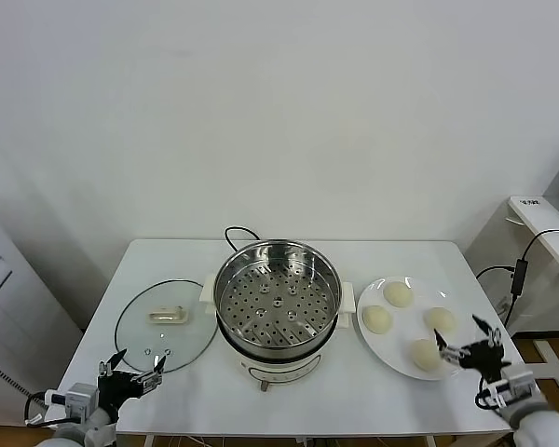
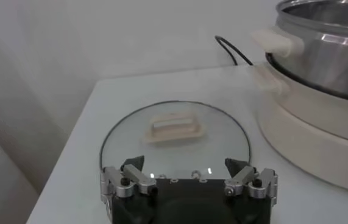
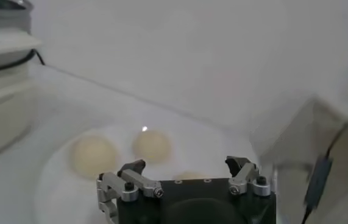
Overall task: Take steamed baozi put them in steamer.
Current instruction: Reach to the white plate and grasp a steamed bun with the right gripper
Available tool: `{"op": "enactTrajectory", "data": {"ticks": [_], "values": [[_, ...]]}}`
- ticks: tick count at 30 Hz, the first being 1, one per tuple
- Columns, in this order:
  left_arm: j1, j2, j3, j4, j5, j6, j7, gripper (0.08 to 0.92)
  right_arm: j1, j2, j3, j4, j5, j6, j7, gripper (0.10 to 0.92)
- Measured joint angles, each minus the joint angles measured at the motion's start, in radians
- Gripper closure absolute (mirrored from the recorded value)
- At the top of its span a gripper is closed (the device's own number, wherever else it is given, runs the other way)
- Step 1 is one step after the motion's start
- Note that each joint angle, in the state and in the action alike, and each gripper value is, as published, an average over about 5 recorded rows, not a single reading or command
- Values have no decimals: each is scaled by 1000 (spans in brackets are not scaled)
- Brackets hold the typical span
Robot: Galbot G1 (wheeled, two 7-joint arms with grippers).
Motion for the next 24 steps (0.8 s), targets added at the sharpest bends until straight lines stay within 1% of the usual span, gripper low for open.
{"op": "enactTrajectory", "data": {"ticks": [6,12,16,24], "values": [[0,-7,0,-5,6,6,-1,177,181,-97,-136,-90,-174,17,-67,203],[-2,-17,3,-6,18,12,-1,177,411,-182,-331,-203,-267,46,-209,203],[-5,-21,7,-6,22,17,0,177,596,-228,-503,-288,-281,68,-325,203],[-12,-24,12,-6,23,24,2,177,999,-261,-909,-470,-229,120,-565,203]]}}
